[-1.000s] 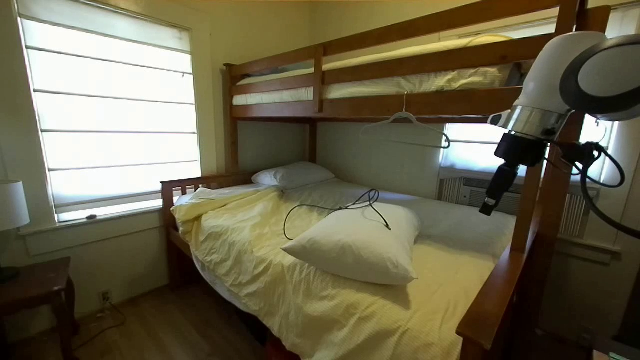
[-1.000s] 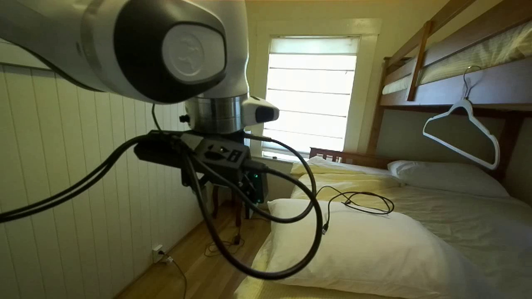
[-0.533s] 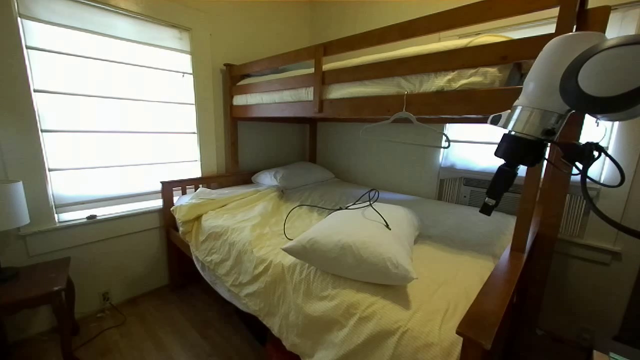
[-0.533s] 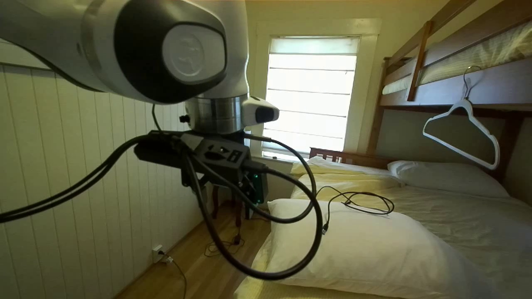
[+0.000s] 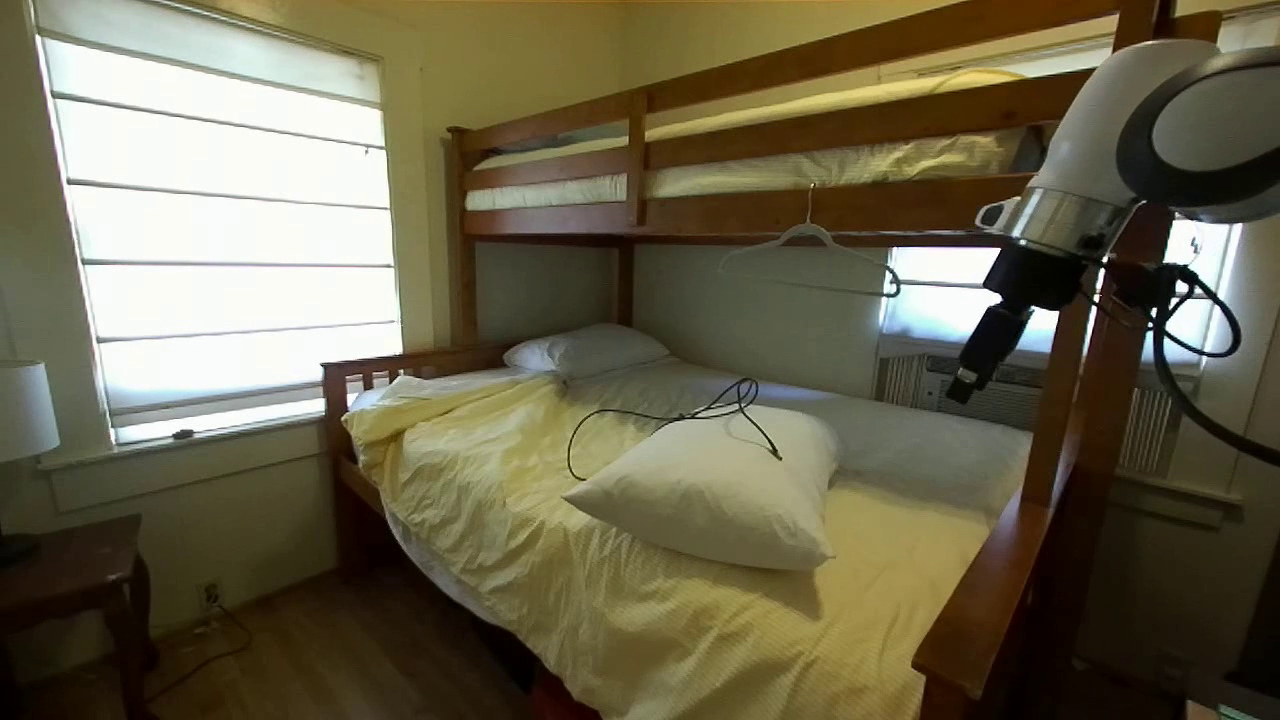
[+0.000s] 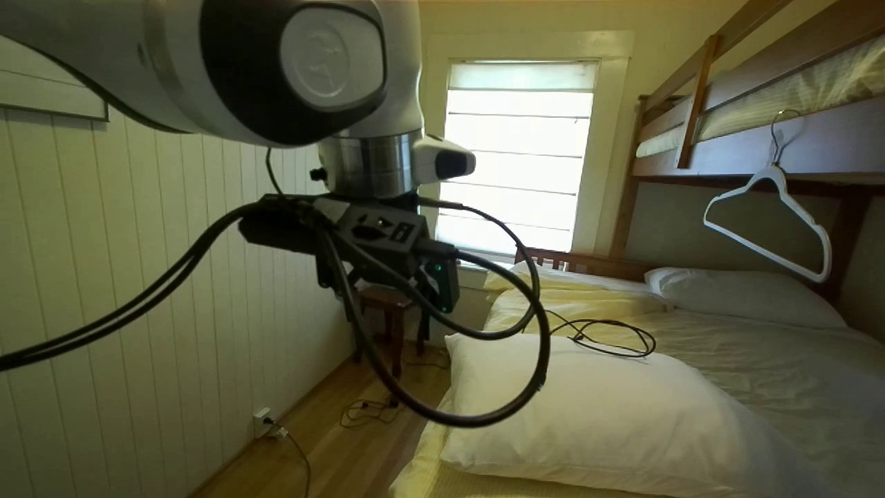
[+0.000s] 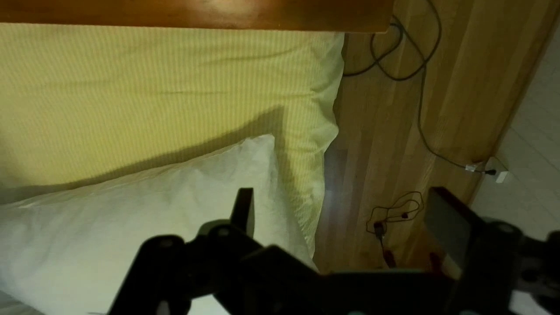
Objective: Move the black cable to the left.
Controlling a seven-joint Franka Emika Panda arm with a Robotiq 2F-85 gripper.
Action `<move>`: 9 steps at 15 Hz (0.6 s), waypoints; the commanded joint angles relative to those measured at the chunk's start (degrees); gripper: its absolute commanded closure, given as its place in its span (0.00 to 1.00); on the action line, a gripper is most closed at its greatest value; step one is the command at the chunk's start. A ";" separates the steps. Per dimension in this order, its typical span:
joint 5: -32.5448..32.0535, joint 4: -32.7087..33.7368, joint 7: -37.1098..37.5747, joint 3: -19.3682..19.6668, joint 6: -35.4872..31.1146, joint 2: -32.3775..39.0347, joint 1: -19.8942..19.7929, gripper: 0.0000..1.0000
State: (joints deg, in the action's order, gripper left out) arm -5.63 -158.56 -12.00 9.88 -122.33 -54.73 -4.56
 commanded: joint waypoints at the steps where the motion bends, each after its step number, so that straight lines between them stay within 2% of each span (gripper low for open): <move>1: -0.52 3.73 1.16 0.11 -3.32 3.70 -1.21 0.00; 9: -5.08 16.80 3.66 -2.10 -6.70 15.80 -5.00 0.00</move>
State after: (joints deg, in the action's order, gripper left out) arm -7.93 -147.71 -10.92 9.46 -128.32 -45.48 -7.47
